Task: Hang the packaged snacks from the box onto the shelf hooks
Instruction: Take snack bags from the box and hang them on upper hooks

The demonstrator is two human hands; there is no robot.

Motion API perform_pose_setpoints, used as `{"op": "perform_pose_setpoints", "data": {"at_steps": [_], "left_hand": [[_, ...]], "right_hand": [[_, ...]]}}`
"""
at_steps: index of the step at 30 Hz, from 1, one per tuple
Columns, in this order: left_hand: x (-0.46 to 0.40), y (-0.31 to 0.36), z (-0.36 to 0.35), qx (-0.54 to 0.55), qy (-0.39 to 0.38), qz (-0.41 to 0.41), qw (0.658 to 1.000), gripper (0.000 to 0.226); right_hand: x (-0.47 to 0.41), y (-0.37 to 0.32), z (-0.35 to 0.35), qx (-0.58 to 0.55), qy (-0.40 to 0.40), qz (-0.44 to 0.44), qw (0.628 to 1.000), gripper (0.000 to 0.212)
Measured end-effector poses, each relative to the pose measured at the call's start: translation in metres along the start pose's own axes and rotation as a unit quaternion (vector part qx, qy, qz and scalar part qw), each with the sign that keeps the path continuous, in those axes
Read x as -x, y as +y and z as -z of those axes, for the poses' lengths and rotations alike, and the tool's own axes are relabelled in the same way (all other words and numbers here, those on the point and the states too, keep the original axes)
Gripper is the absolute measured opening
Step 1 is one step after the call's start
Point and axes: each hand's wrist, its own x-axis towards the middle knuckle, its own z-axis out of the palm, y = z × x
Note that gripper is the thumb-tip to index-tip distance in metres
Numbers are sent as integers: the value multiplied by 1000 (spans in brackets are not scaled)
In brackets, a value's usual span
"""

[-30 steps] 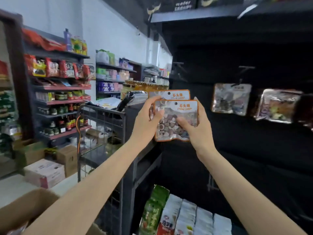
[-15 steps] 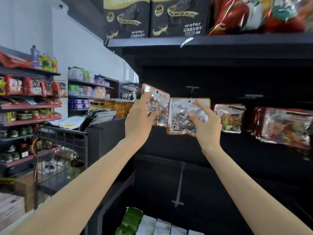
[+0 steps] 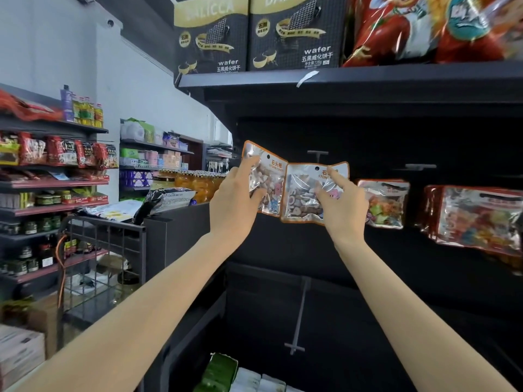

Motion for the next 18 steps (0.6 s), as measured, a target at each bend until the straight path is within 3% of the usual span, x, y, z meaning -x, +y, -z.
{"op": "perform_pose_setpoints", "data": {"at_steps": [9,14,18], "left_hand": [[3,0,-5,-24,5,-3,1000,54],[1,1,-8,-8,-7,7,1000,52],[0,-3,-9,37,-37,27,998,51]], "right_hand": [[-10,9,-2,109,-40,13,993,49],[-33,24,-12,216,-108,-42,970,38],[-50,41,-23,256,-179,-112,943,76]]}}
